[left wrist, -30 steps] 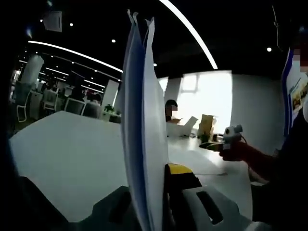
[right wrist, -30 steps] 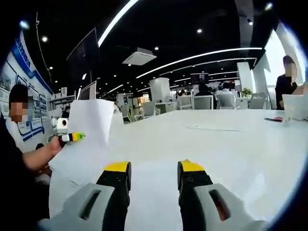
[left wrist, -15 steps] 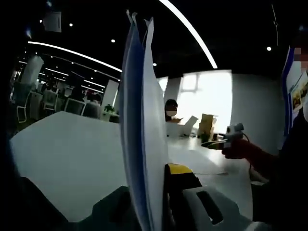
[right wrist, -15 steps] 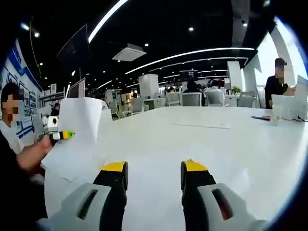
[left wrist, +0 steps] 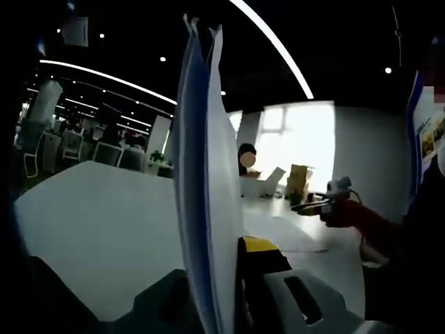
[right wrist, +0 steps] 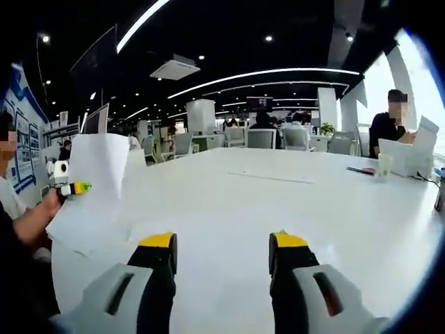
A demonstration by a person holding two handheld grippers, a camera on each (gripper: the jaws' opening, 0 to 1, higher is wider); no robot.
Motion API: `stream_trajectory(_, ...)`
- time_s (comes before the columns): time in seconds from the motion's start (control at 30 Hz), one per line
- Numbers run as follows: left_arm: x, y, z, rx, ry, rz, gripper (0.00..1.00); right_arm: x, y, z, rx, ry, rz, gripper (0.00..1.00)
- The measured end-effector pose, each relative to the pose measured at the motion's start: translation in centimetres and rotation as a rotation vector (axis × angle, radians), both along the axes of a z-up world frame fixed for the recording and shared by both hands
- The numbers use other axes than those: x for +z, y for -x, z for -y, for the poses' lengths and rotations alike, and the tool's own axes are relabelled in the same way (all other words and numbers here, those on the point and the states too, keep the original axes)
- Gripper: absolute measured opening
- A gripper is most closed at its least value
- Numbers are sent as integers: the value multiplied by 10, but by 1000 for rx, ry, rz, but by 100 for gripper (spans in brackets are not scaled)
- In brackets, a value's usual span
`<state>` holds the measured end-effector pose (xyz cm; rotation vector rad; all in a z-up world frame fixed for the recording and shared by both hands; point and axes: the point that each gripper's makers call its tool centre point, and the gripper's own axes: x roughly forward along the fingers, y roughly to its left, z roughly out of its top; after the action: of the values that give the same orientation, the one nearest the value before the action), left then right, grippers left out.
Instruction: Organize the stack of printing papers by aligning and flattening the scattered papers on the table
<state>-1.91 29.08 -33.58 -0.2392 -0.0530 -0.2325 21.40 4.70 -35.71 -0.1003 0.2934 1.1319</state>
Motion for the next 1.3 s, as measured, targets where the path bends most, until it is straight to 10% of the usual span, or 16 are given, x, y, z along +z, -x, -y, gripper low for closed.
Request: stream_trajectory(1.3,-1,-1,-6,-6,-3,2,6,-24,-52,30,-175,71,-19,76)
